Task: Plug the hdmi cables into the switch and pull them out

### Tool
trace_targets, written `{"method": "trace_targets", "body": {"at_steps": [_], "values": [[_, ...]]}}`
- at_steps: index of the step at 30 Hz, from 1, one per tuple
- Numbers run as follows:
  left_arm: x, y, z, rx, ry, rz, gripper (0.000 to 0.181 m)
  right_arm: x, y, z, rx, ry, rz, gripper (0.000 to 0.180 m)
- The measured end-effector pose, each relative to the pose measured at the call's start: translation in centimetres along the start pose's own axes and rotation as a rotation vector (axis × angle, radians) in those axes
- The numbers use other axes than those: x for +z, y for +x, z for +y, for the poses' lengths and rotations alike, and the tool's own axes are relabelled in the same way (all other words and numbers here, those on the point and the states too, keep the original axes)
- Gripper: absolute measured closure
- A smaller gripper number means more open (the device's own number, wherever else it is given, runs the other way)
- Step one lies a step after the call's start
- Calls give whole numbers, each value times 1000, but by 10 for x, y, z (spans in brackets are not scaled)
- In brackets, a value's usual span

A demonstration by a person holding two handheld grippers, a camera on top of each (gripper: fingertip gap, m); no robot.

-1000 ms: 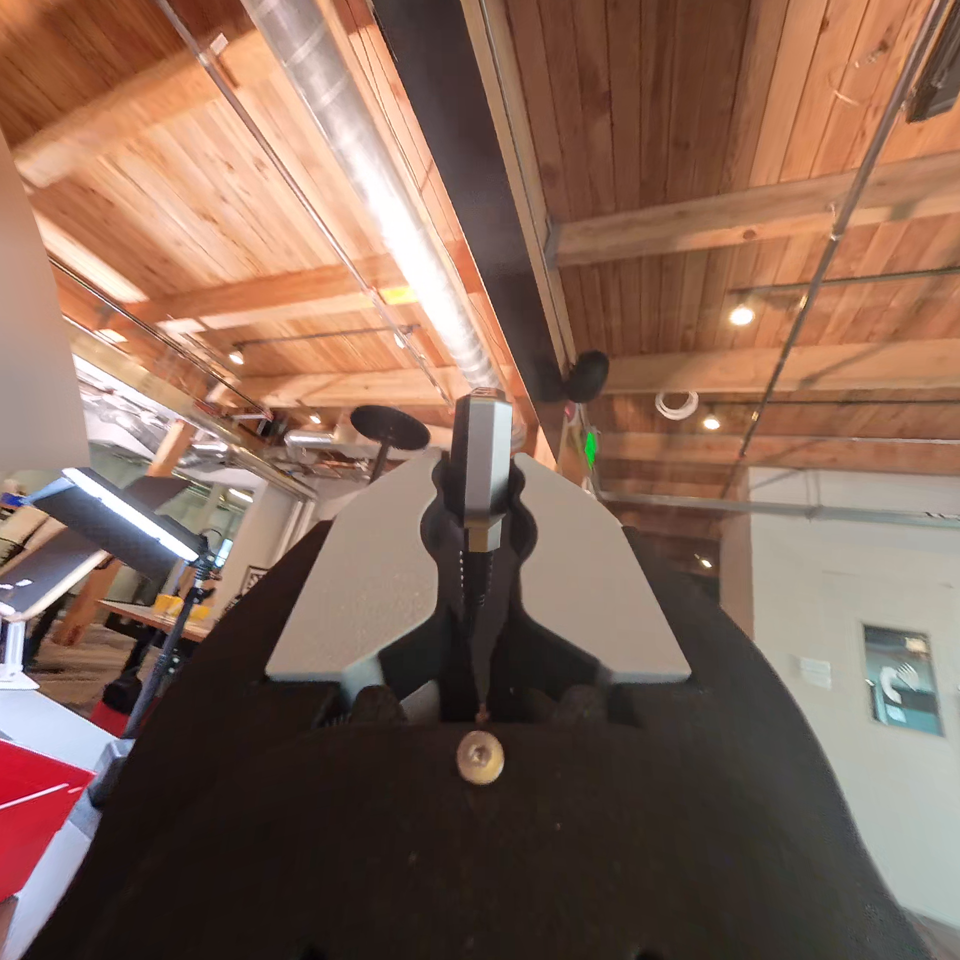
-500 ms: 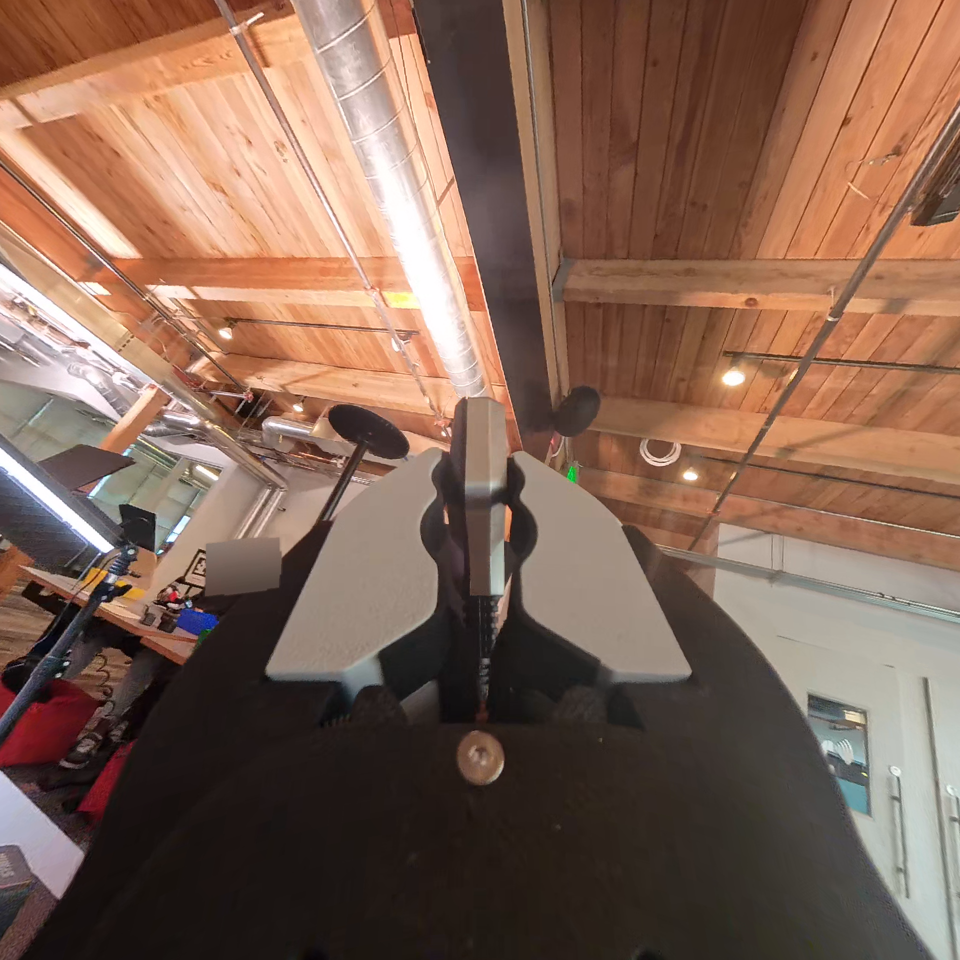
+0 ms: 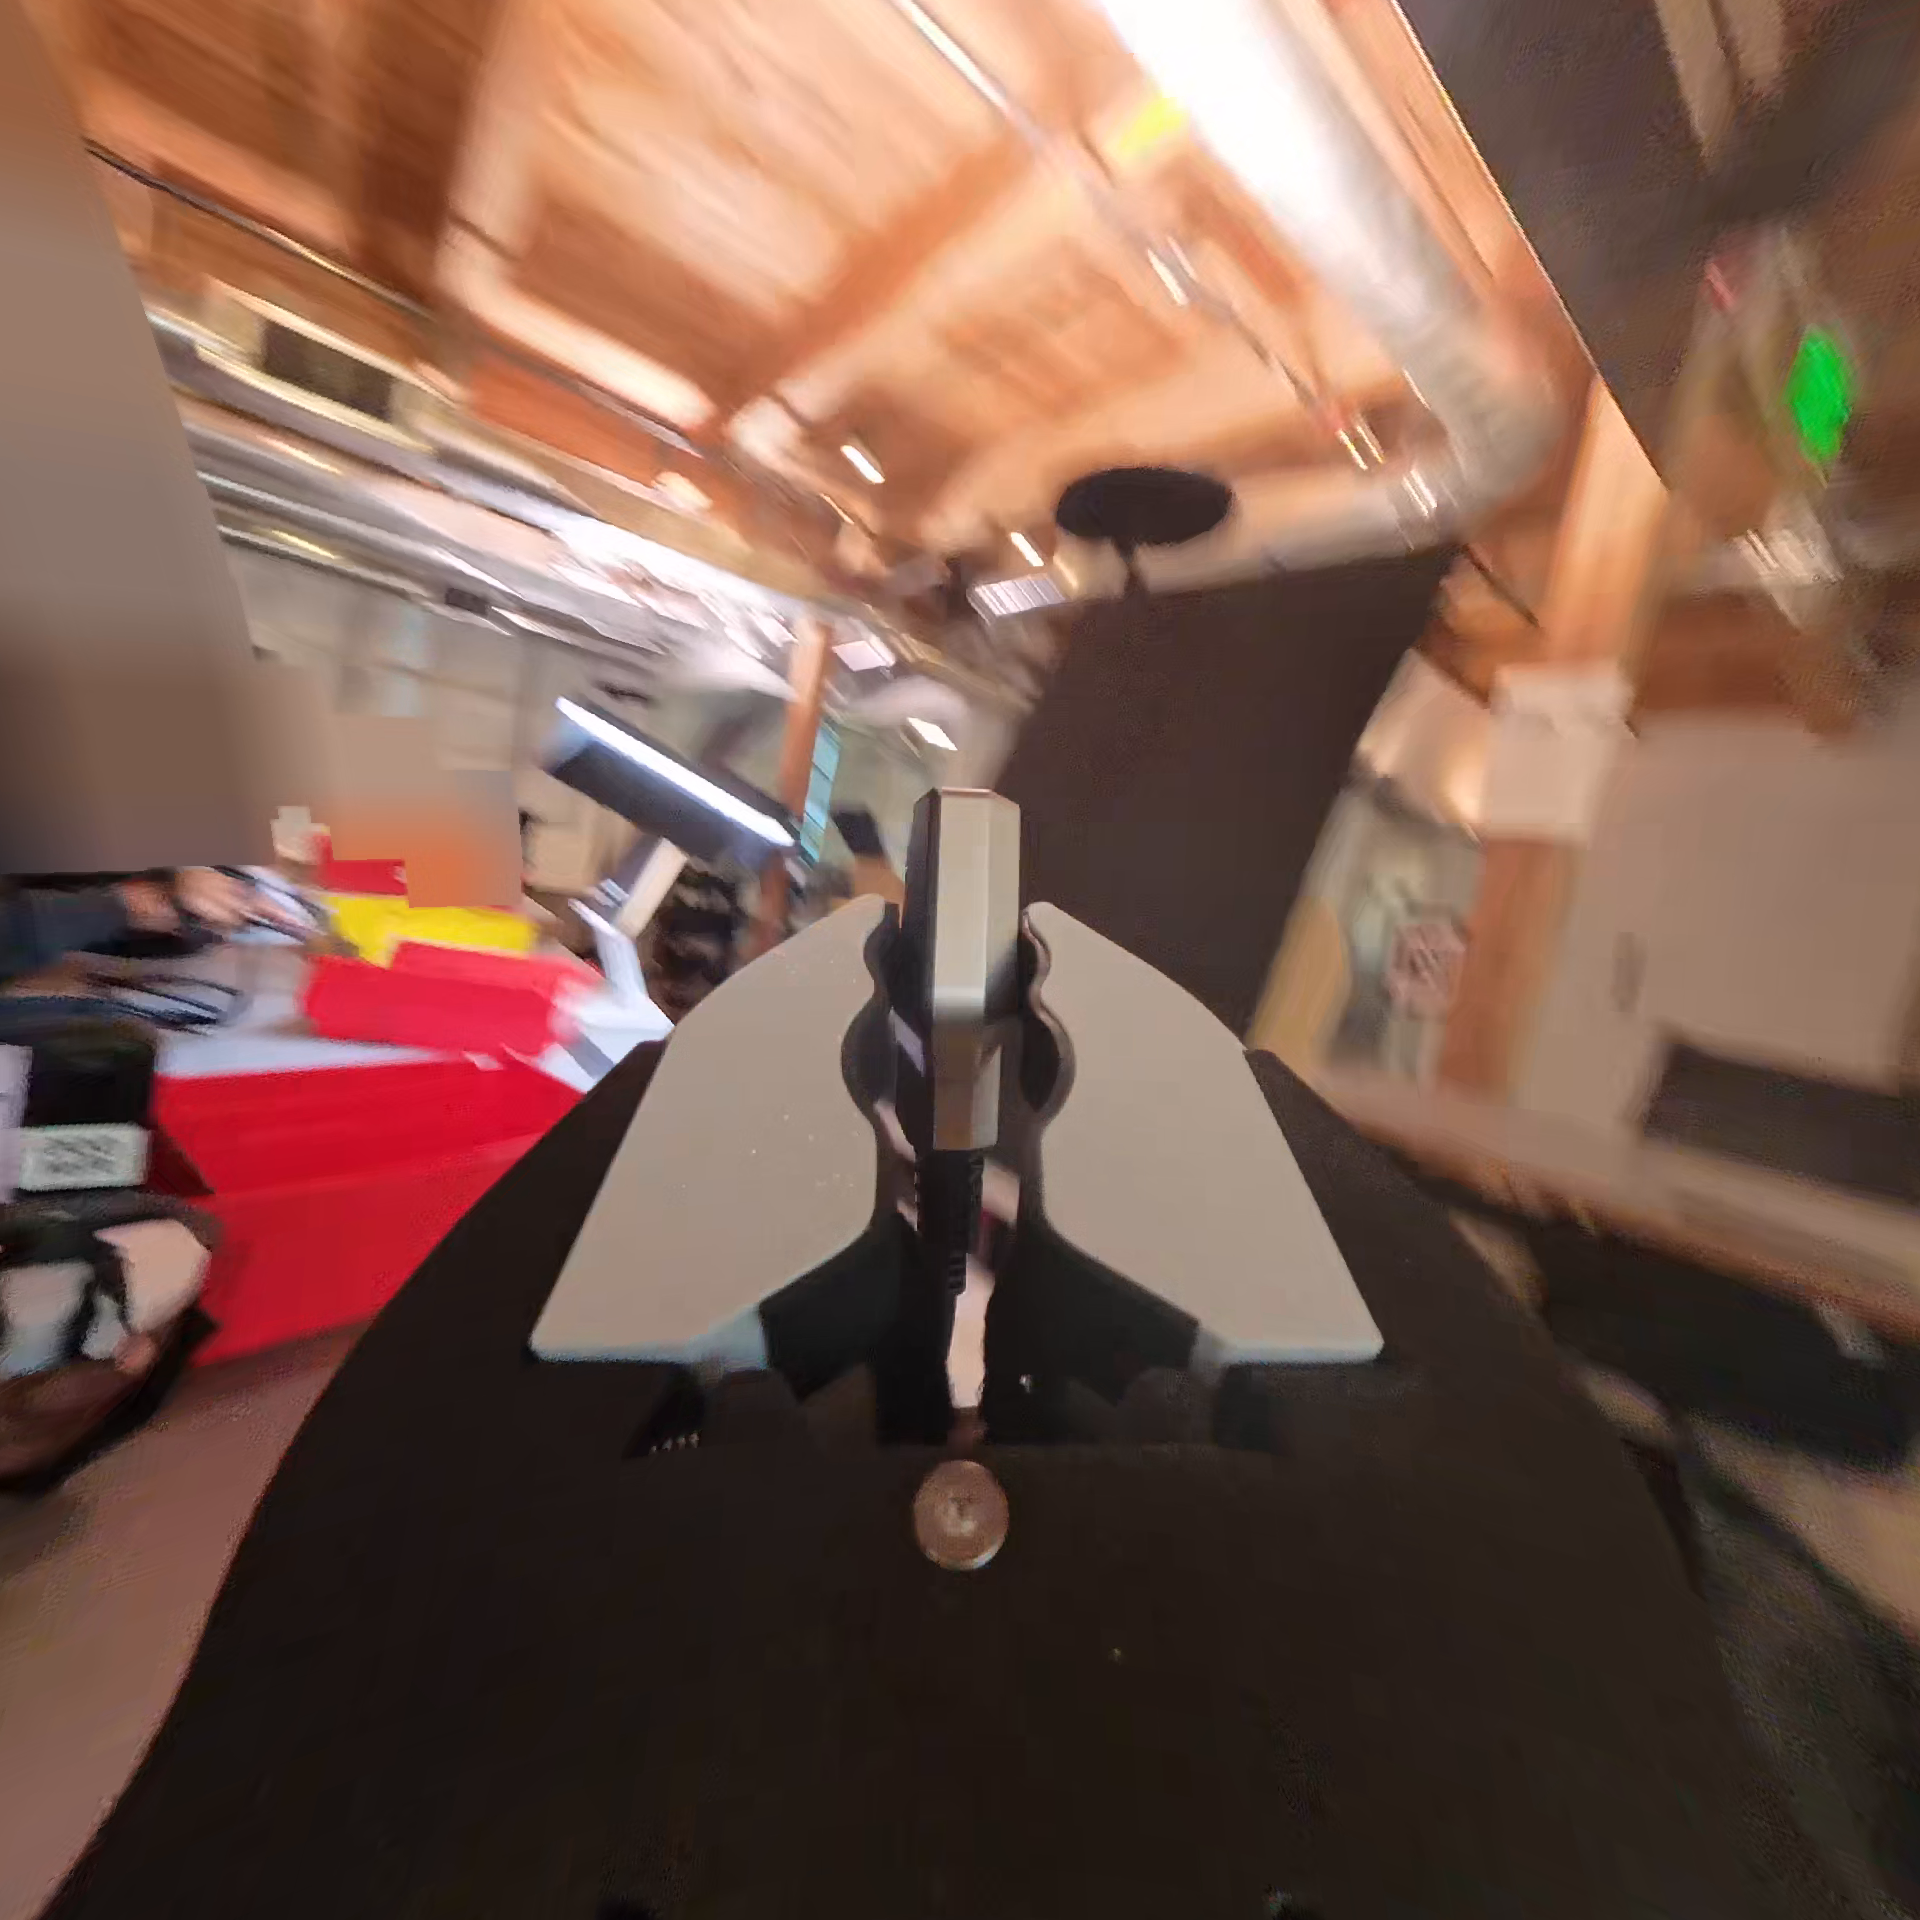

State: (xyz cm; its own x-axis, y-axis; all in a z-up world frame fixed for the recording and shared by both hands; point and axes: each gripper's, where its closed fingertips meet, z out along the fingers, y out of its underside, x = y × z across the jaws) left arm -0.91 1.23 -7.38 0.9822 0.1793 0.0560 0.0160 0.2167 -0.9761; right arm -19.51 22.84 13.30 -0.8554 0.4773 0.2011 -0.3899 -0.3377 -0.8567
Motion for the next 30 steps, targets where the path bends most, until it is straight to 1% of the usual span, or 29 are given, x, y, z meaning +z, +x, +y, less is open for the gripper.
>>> {"method": "trace_targets", "body": {"at_steps": [2, 5, 6, 9, 11, 14, 18, 21, 23, 25, 26, 27, 28, 30], "values": [[0, 0, 1, 1, -3, 1, 128, -33, 21, 45, 52, -201, 175, 159], [1, -1, 3, 7, -18, -2, 128, -86, 29, 106, 197, -510, 345, 159], [1, 0, 4, 10, -24, -2, 128, -99, 29, 119, 278, -565, 388, 159], [2, 0, 8, 18, -45, 1, 128, -116, 23, 141, 531, -619, 458, 159], [3, 0, 11, 22, -65, -1, 128, -120, 23, 155, 573, -685, 507, 158], [4, 1, 16, 26, -92, -2, 128, -130, 19, 185, 603, -882, 560, 155], [5, 2, 21, 33, -119, 1, 128, -150, 27, 215, 549, -1098, 701, 150], [5, 1, 23, 31, -132, 0, 128, -152, 29, 222, 432, -1223, 733, 146], [6, 1, 24, 31, -139, -2, 128, -155, 32, 230, 307, -1328, 751, 143], [6, 2, 25, 32, -142, 0, 128, -152, 35, 239, 187, -1400, 734, 141], [6, 2, 25, 34, -143, 1, 128, -152, 33, 244, 156, -1455, 727, 135], [6, 2, 26, 36, -145, 2, 128, -152, 34, 246, 125, -1497, 730, 134], [6, 2, 26, 39, -148, 1, 128, -149, 34, 246, 82, -1511, 727, 134], [6, 1, 27, 47, -153, -6, 128, -140, 35, 240, 27, -1479, 727, 125]]}}
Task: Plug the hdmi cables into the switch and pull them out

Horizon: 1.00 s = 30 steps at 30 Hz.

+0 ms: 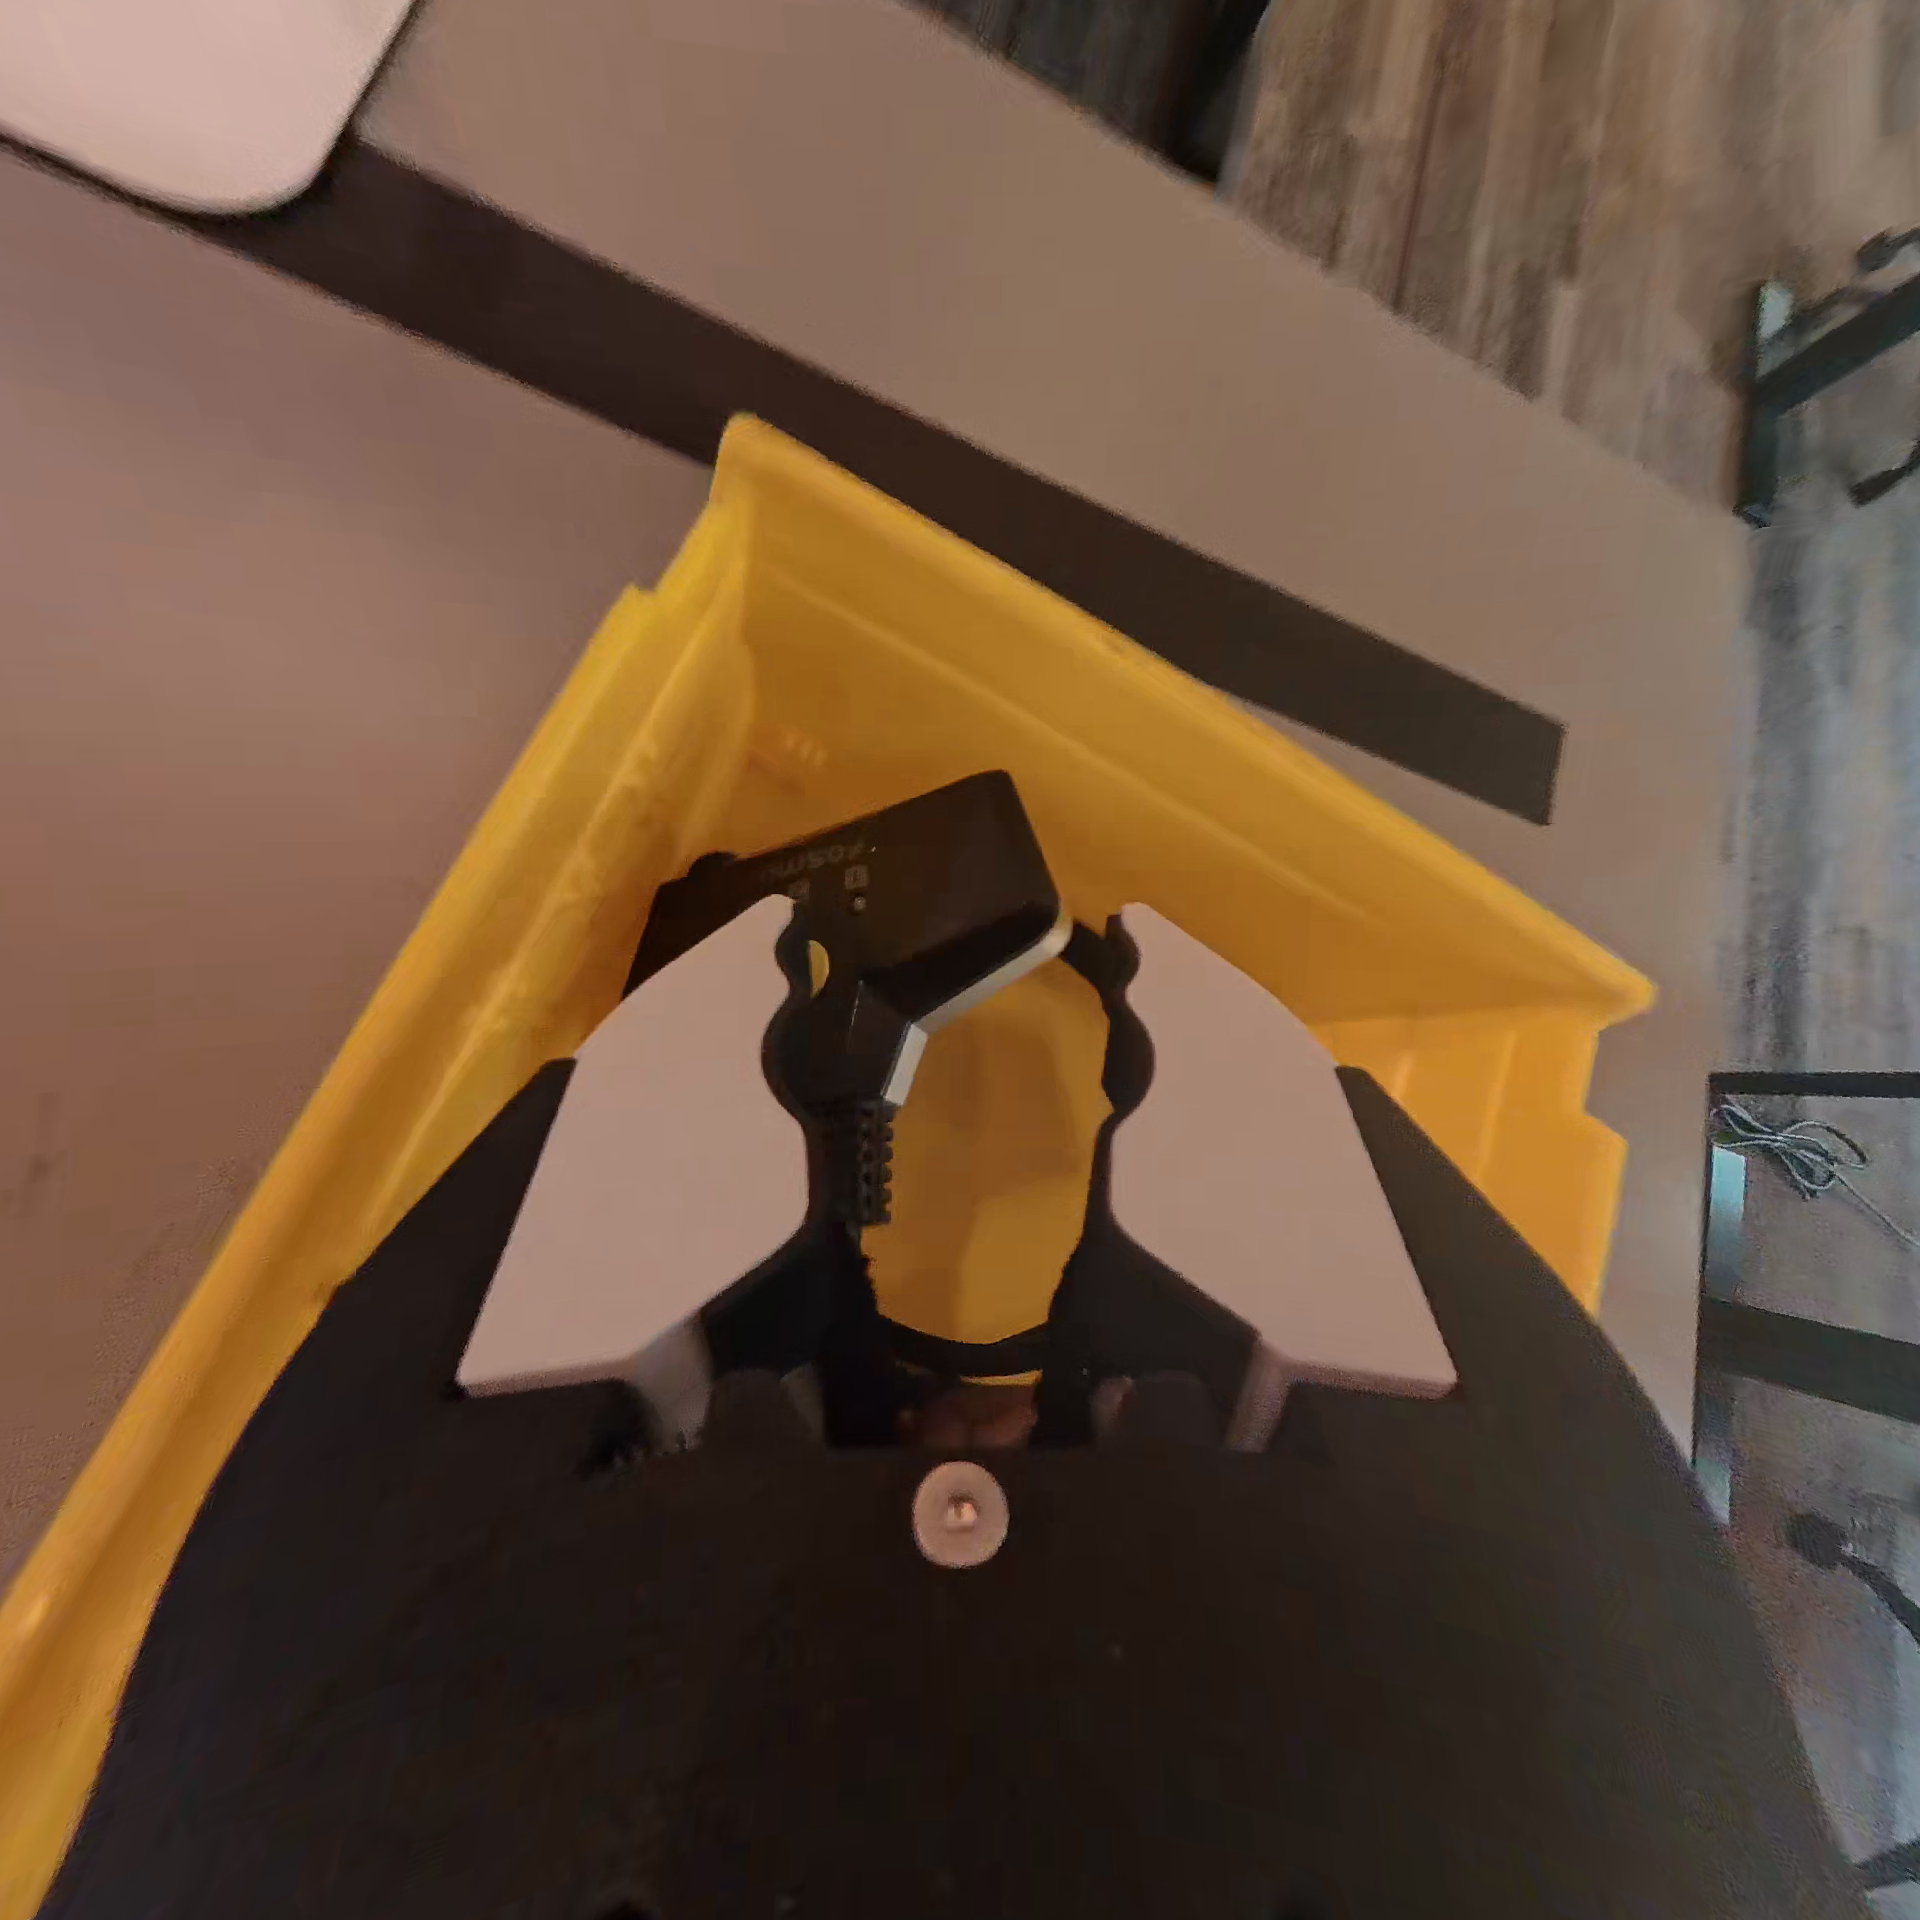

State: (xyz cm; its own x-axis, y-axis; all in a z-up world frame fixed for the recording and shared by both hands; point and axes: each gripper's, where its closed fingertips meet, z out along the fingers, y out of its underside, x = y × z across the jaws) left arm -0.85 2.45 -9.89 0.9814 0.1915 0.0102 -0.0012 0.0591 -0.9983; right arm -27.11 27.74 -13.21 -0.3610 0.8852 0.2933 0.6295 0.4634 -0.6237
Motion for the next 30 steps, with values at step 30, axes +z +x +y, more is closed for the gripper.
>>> {"method": "trace_targets", "body": {"at_steps": [30], "values": [[6, 0, 20, 63, -109, -14, 126, -97, -114, 44, -257, -220, -662, 170]]}}
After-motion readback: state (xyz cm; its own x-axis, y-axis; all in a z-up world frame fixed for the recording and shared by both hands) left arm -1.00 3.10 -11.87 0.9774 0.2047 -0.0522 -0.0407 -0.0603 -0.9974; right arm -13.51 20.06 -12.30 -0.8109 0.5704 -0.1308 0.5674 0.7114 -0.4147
